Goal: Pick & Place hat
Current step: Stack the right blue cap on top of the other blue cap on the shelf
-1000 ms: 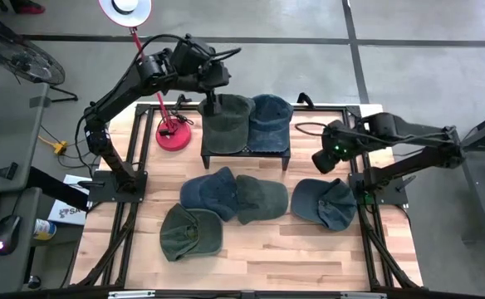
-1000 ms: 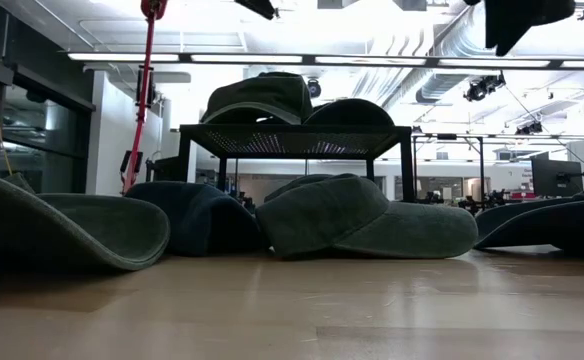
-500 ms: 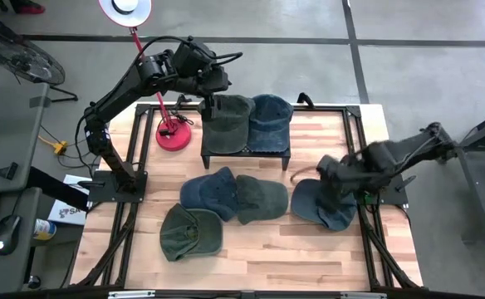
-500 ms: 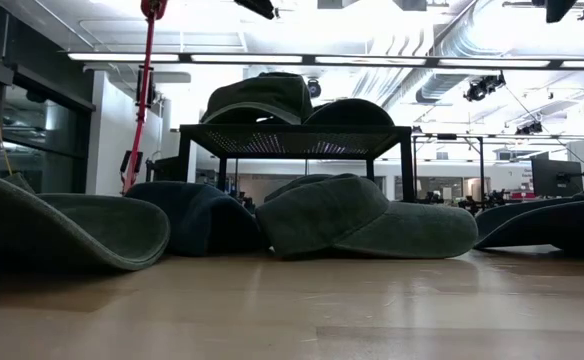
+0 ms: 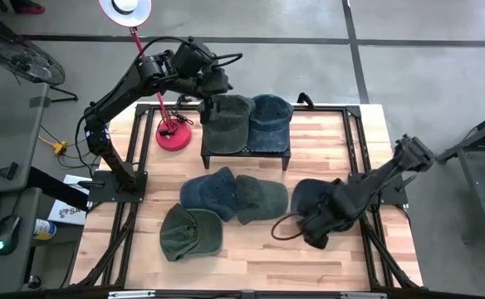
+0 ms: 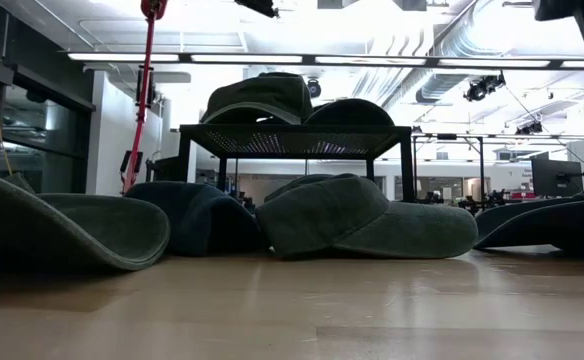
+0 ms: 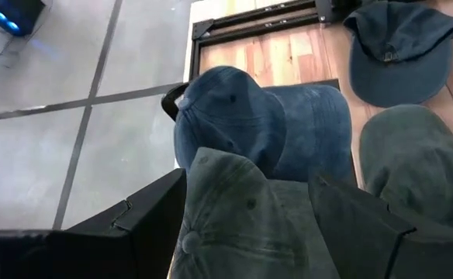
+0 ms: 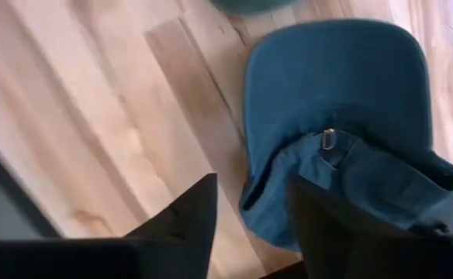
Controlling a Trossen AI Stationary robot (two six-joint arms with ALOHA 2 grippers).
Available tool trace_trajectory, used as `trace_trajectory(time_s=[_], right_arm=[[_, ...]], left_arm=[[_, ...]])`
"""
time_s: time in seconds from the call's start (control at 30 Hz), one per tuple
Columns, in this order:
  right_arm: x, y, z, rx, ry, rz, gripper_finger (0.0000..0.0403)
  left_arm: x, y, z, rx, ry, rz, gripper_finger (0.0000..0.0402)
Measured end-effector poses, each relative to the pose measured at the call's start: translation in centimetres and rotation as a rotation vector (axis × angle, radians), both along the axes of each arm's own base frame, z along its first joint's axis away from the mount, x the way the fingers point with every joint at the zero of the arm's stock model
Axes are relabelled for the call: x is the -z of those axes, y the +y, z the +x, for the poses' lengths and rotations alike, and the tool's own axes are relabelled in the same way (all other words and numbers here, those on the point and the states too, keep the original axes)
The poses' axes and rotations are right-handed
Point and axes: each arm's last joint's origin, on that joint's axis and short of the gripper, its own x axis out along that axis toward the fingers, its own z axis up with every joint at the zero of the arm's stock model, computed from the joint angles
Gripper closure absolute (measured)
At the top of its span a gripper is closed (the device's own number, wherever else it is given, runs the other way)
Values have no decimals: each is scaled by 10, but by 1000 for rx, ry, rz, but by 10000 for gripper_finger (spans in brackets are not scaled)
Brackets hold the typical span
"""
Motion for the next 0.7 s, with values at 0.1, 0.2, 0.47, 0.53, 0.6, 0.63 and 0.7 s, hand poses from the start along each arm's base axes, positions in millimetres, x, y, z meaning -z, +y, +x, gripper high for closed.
trace_trajectory(time_s=[0.1, 0.2, 0.47, 0.53, 0.6, 0.63, 0.7], right_arm=[[14, 5, 8, -1, 40, -37, 217], [29, 10, 16, -10, 73, -76, 184], [76, 21, 33, -46, 190, -121, 154], [91, 21, 32, -37, 216, -92, 156], [105, 21, 30, -17, 224, -60, 157], [111, 19, 28, 2, 228, -57, 157], [121, 15, 21, 53, 259, -74, 157]], left_arm=[[3, -1, -2, 0, 31, -14, 135], [5, -2, -4, 0, 65, -29, 135], [8, -3, -7, -6, 100, -56, 135], [9, -3, -7, -11, 108, -65, 135], [10, -4, -8, -11, 121, -73, 135], [10, -4, -8, -13, 124, -77, 135], [10, -4, -9, -15, 125, -80, 135]])
